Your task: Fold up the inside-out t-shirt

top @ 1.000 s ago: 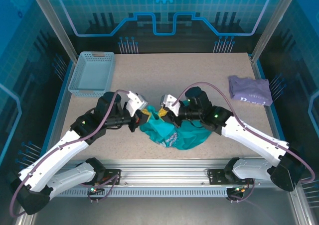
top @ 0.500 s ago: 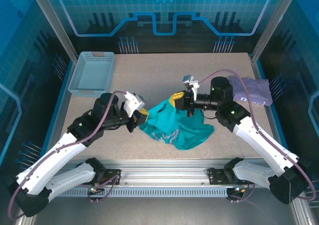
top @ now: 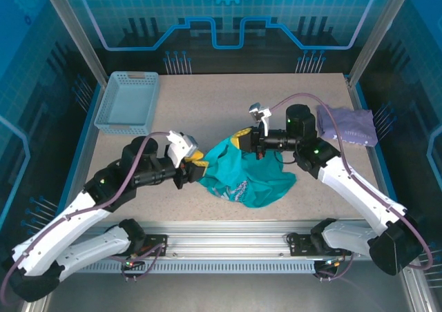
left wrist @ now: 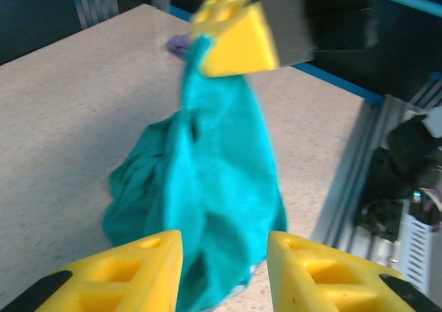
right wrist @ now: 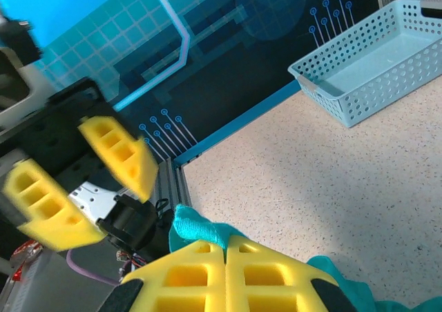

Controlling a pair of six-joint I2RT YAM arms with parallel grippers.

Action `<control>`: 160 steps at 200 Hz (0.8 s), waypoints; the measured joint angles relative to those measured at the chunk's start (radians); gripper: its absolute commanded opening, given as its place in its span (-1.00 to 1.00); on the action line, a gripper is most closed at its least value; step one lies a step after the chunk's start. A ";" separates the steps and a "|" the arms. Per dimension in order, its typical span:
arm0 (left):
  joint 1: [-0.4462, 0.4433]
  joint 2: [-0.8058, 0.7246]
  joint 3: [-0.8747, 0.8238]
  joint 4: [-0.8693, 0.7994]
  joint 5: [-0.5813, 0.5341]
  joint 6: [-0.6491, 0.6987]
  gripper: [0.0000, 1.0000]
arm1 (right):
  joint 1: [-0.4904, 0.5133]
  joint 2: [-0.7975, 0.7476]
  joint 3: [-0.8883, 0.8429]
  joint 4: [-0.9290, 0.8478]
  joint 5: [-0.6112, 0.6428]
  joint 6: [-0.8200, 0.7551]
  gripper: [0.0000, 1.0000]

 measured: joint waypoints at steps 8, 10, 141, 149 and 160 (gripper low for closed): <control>-0.029 0.026 0.020 -0.003 0.001 -0.010 -0.23 | 0.000 0.003 0.002 0.000 0.001 0.003 -1.00; -0.036 0.034 0.027 -0.004 0.001 -0.010 -0.23 | 0.000 0.005 0.002 0.000 0.001 0.003 -1.00; -0.062 0.293 0.111 -0.104 -0.138 -0.187 0.02 | 0.000 0.008 0.012 0.000 0.019 0.010 -1.00; -0.055 0.293 0.111 -0.101 -0.140 -0.198 0.02 | 0.000 0.008 0.012 0.000 0.019 0.010 -1.00; -0.049 0.293 0.111 -0.091 -0.140 -0.209 0.03 | 0.000 0.008 0.012 0.000 0.019 0.010 -1.00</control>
